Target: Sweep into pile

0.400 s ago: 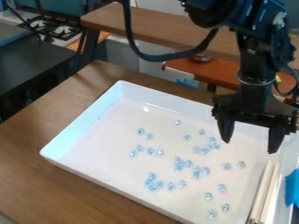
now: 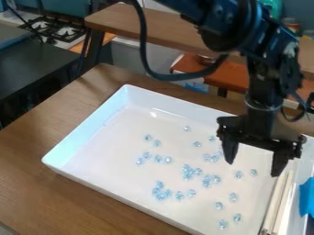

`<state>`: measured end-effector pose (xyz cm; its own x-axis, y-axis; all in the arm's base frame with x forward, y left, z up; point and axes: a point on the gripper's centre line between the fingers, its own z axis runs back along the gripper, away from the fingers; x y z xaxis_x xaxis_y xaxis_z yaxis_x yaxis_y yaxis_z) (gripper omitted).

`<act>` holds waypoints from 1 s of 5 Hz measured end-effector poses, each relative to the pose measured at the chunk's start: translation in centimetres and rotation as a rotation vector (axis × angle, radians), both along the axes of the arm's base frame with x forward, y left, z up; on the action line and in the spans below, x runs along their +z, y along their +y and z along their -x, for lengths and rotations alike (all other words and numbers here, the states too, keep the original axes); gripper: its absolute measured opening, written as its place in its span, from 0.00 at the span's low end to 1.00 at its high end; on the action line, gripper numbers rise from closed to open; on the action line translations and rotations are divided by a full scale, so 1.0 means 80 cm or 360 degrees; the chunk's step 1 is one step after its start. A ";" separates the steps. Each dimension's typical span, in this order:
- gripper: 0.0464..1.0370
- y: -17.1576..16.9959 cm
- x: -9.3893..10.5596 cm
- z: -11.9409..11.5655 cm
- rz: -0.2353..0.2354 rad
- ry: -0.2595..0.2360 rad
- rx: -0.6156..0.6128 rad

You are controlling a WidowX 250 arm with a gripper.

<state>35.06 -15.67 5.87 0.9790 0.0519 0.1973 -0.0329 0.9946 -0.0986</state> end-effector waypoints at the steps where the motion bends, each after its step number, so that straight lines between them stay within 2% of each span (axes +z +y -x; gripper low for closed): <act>1: 0.96 -0.007 -0.014 0.000 -0.0020 -0.0007 -0.0014; 2: 0.96 -0.009 -0.027 -0.004 -0.0023 -0.0020 -0.0002; 3: 0.96 -0.014 -0.040 -0.003 -0.0029 0.0002 0.0002; 4: 0.96 -0.018 -0.065 0.004 -0.0064 0.0062 0.0002; 5: 0.96 -0.024 -0.067 -0.002 -0.0044 0.0045 0.0004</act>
